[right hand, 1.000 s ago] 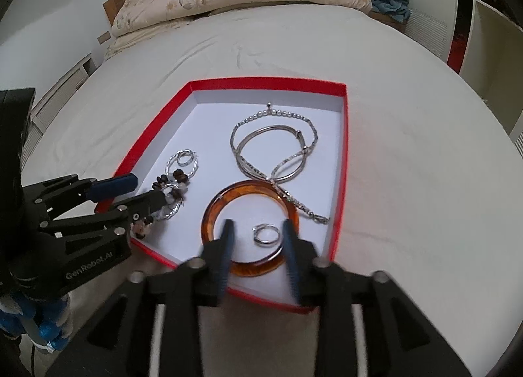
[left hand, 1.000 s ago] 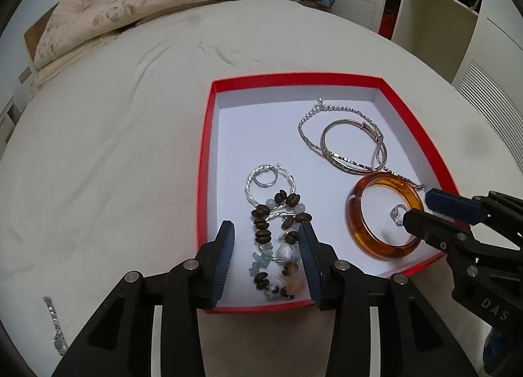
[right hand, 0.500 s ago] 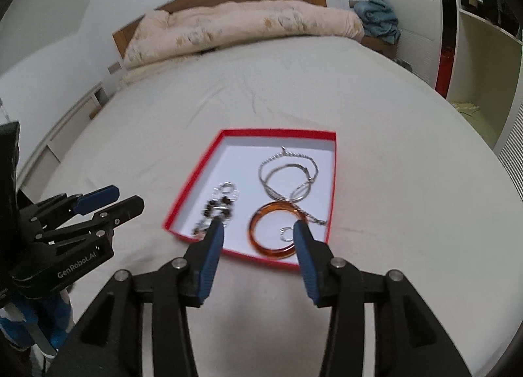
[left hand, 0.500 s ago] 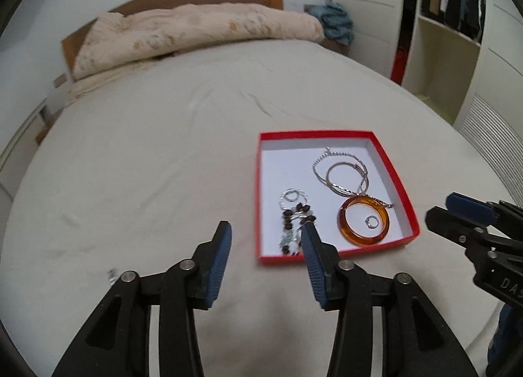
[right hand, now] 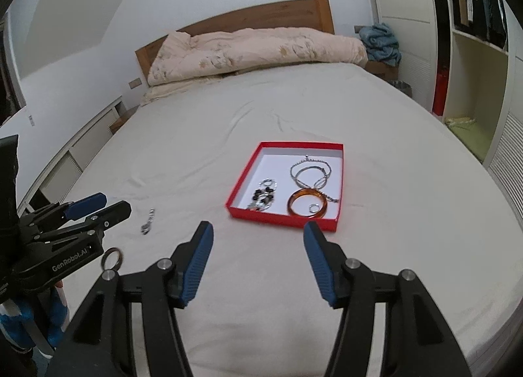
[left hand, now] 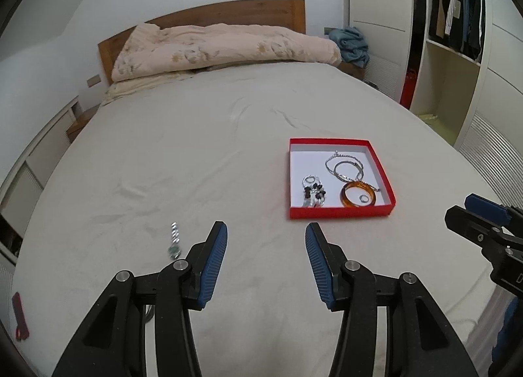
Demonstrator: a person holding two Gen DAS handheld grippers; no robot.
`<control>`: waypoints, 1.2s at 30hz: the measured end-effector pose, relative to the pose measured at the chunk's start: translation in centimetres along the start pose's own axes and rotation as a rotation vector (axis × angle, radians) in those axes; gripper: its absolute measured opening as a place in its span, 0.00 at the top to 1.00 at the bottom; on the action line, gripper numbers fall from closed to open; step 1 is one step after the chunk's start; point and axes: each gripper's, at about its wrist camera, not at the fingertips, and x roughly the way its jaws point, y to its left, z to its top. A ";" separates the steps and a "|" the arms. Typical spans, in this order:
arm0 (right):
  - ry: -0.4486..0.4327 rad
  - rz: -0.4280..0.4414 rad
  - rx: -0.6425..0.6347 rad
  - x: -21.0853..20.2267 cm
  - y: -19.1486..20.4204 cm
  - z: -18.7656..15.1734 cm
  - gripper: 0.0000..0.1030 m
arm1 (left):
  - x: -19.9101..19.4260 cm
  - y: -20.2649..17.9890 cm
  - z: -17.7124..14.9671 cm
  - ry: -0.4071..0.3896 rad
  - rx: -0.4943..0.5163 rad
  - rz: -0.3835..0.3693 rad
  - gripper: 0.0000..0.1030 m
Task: Organize jewelry
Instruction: 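Lift both open tools from the red box toward the watch and bangle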
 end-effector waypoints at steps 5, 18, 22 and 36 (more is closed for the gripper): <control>-0.028 0.011 -0.029 -3.2 2.4 -1.1 0.46 | -3.8 1.2 -2.0 -0.037 -0.004 0.038 0.43; -0.102 0.065 -0.116 -7.4 9.2 -1.8 0.46 | -9.0 8.8 -4.1 -0.114 -0.091 0.117 0.32; -0.107 0.085 -0.143 -6.5 11.7 -1.3 0.46 | -9.0 12.2 -4.4 -0.123 -0.138 0.153 0.32; 0.004 0.153 -0.196 5.5 18.3 -0.6 0.47 | -0.8 22.5 -5.4 -0.079 -0.246 0.209 0.33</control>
